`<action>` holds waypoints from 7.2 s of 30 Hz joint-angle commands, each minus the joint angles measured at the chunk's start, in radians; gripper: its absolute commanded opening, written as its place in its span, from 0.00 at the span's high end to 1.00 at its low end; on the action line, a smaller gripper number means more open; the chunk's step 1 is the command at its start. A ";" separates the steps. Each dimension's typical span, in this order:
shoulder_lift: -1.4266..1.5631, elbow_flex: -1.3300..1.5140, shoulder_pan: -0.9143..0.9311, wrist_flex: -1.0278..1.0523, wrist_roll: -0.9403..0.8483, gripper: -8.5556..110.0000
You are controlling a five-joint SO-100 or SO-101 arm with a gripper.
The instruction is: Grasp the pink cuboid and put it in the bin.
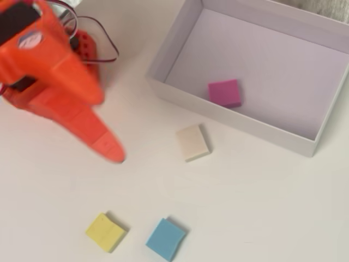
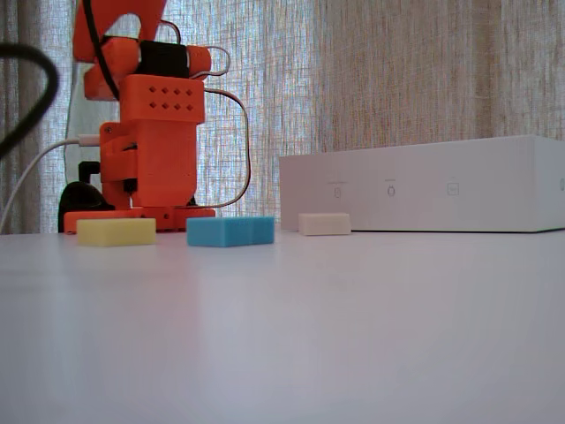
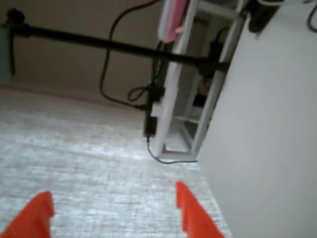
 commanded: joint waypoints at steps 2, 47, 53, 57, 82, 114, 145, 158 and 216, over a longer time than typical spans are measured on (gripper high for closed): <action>0.132 0.118 0.115 0.081 0.011 0.68; 0.132 0.359 0.155 0.428 0.058 1.00; 0.132 0.359 0.155 0.428 0.058 1.00; 0.132 0.359 0.155 0.428 0.058 1.00; 0.132 0.359 0.155 0.428 0.058 1.00; 0.132 0.359 0.155 0.428 0.058 1.00; 0.132 0.359 0.155 0.428 0.058 1.00; 0.132 0.359 0.155 0.428 0.058 1.00; 0.132 0.359 0.155 0.428 0.058 1.00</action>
